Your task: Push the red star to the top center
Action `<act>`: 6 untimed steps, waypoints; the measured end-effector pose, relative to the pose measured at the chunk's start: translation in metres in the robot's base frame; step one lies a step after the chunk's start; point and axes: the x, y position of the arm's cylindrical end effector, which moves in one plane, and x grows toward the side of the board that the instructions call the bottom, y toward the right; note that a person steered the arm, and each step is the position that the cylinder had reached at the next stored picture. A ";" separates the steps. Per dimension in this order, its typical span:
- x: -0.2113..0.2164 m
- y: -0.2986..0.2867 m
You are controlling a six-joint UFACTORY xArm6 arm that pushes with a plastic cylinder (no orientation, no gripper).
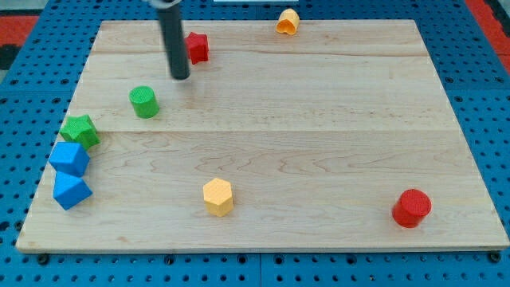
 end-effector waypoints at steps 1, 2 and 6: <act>0.015 -0.014; 0.078 -0.067; -0.095 0.100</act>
